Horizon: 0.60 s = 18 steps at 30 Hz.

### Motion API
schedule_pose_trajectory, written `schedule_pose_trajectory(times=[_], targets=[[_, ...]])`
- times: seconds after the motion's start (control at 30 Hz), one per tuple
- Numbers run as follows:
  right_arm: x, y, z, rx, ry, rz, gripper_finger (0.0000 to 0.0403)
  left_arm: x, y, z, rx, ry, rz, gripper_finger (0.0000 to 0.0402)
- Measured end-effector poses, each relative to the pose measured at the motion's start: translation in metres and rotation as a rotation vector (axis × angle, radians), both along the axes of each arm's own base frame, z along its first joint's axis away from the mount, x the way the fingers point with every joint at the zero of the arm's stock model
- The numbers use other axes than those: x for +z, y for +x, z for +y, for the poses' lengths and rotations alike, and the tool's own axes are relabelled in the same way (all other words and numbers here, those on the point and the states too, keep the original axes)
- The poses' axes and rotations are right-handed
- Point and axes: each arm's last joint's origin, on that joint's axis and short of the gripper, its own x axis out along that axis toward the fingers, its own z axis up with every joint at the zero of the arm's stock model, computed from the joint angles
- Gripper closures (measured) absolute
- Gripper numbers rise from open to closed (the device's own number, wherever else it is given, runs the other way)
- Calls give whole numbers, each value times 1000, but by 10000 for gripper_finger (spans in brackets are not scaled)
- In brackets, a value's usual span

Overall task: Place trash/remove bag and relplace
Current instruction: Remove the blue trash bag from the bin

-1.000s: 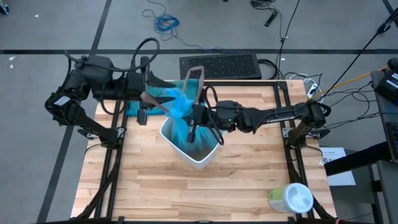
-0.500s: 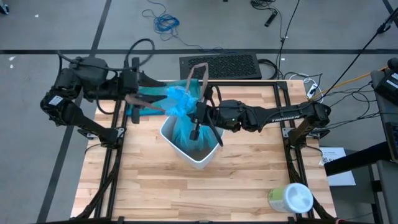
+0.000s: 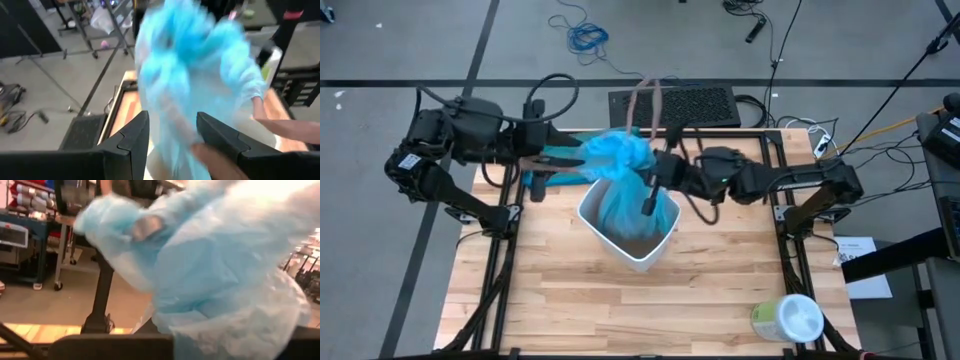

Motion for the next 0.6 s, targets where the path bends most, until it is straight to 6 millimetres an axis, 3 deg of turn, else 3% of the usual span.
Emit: schedule_pose_trajectory(times=[0.47,0.6], targets=[[32,-32,-8,-124,-101,-88,403,-12,9,-9,-69,-6,67,241],[44,-45,-18,-266,-171,-105,403,-13,9,-9,-67,-5,68,241]])
